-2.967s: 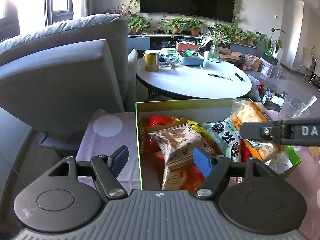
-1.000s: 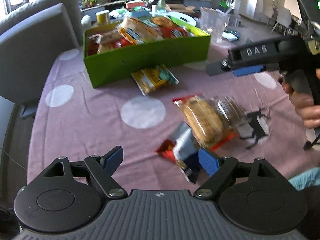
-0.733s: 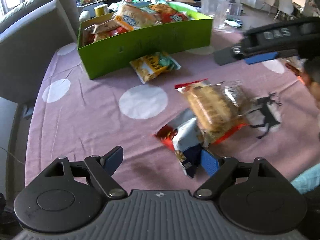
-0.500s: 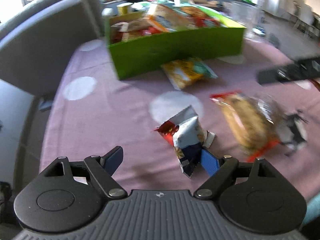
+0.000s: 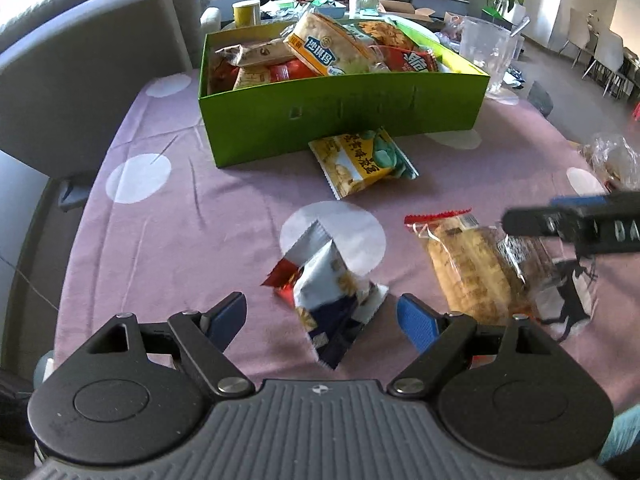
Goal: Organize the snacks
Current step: 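Move the right gripper onto the round pastry while the left approaches the red-white bag, then close the right gripper on the pastry while the left grasps the red-white bag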
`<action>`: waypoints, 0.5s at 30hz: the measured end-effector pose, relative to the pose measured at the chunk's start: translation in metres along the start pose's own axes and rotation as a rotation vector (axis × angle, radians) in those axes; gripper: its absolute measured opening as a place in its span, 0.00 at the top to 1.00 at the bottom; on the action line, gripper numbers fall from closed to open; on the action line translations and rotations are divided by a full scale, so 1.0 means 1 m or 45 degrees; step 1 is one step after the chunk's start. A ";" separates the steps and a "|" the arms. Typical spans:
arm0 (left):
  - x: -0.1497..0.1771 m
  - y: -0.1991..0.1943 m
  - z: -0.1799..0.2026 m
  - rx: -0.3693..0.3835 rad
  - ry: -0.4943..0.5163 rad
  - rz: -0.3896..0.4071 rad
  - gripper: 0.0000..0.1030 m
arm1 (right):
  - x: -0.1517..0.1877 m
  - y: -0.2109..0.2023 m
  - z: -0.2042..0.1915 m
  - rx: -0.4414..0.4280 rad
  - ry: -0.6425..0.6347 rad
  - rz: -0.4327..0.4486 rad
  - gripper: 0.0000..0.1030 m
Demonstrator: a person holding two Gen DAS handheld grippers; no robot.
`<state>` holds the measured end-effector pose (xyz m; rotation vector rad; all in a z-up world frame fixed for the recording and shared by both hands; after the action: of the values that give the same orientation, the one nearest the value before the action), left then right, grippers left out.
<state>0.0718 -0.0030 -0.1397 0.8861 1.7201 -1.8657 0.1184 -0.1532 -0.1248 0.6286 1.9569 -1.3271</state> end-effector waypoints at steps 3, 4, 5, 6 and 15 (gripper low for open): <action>-0.003 0.007 -0.004 -0.031 -0.011 0.000 0.22 | 0.008 0.001 0.007 0.024 0.016 -0.030 0.26; -0.003 0.009 -0.005 -0.042 -0.017 -0.002 0.22 | 0.012 0.002 0.009 0.030 0.018 -0.042 0.26; -0.003 0.010 -0.007 -0.049 -0.027 -0.003 0.23 | 0.016 0.003 0.010 0.038 0.019 -0.055 0.26; -0.003 0.011 -0.008 -0.051 -0.038 -0.003 0.23 | 0.019 0.003 0.011 0.042 0.018 -0.065 0.26; -0.001 0.010 -0.014 -0.066 -0.050 0.010 0.23 | 0.030 0.006 -0.003 0.053 -0.094 -0.082 0.25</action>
<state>0.0819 0.0097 -0.1459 0.8295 1.7308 -1.8134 0.1025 -0.1473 -0.1506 0.5325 1.9086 -1.4133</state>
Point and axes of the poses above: each gripper's, at about its wrist camera, not at the fingertips, and y roughly the way its jaws point, z to its right, x to its underside, the point moved 10 cm from there along y, roughly the way its jaws point, and after that the axes turned 9 degrees about z, right-handed, at the moved point
